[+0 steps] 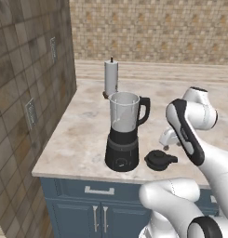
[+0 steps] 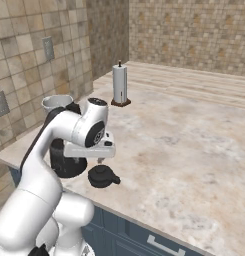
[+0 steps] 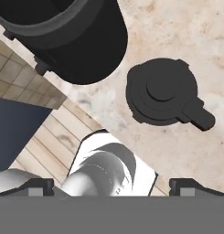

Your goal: Grab the onion and lemon wedge from the fridge, place them in the blender, close the lid, and turn on the blender to create a marinade.

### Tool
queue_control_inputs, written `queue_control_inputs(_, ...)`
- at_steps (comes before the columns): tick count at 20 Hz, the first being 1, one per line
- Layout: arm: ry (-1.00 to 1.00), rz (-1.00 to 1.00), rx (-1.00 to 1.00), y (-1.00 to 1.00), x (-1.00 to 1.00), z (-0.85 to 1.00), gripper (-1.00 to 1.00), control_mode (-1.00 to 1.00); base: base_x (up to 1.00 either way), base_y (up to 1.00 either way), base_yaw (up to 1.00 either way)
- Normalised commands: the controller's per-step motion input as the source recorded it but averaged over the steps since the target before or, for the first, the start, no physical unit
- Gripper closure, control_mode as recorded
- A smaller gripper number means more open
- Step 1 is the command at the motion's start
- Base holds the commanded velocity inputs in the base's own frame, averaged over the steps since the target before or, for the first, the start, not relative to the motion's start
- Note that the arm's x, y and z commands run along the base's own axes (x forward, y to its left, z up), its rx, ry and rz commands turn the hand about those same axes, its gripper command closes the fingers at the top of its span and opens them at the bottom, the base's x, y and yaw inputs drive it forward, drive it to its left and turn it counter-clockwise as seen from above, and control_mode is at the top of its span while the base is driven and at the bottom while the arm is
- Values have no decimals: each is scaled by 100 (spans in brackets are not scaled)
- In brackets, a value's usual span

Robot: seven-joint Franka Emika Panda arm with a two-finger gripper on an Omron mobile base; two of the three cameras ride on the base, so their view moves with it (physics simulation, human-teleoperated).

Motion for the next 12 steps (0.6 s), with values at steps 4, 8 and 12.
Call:
queue_control_inputs(4, 0, 0, 0, 0, 8, -45, -100, -100, 0, 0, 0)
queue_control_inputs(8, 0, 0, 0, 0, 4, -39, -100, -100, 0, 0, 0)
queue_control_inputs(12, 0, 0, 0, 0, 8, -28, -100, -100, 0, 0, 0)
